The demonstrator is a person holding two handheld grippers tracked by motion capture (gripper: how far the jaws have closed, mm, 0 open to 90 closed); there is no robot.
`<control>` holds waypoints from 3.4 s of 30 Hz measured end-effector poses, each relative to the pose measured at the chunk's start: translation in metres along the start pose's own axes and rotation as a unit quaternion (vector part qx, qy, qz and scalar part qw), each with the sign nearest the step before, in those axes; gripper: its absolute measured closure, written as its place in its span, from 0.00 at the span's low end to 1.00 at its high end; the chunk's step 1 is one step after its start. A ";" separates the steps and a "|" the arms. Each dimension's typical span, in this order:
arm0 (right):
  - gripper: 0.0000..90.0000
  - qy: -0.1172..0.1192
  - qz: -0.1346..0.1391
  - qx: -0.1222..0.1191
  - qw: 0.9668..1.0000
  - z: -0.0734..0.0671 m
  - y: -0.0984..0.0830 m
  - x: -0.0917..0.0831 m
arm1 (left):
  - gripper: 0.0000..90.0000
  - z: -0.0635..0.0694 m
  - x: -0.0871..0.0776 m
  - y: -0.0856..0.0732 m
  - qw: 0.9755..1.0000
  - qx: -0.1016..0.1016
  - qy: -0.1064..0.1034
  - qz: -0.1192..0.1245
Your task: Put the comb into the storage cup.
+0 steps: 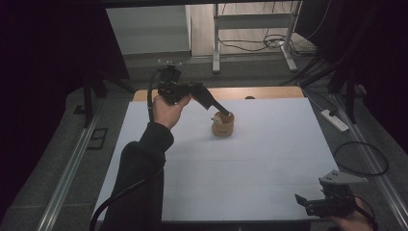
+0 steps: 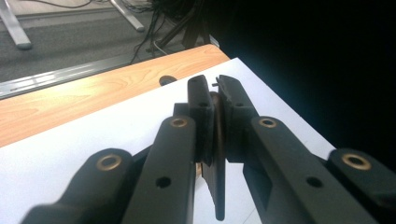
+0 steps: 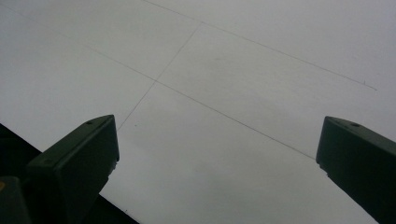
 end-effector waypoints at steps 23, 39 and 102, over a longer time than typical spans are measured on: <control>0.00 0.001 -0.003 0.001 1.000 0.000 -0.001 0.001 | 0.93 -0.019 0.026 -0.003 1.000 -0.015 0.013 -0.022; 0.00 0.004 -0.006 -0.002 1.000 -0.001 -0.001 0.001 | 0.93 -0.026 0.043 -0.012 0.999 -0.020 0.014 -0.037; 0.01 0.011 -0.017 -0.013 1.000 -0.004 -0.003 0.003 | 0.78 -0.061 0.060 -0.039 0.997 -0.066 0.034 -0.016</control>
Point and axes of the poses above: each handheld gripper's, and its own axes: x roughly forward along the jaws, y roughly out of its top, z roughly to its right, the point moved 10 cm from there along x, roughly forward along the jaws, and after that the axes turned 1 degree about -y, right-handed, at the moved point
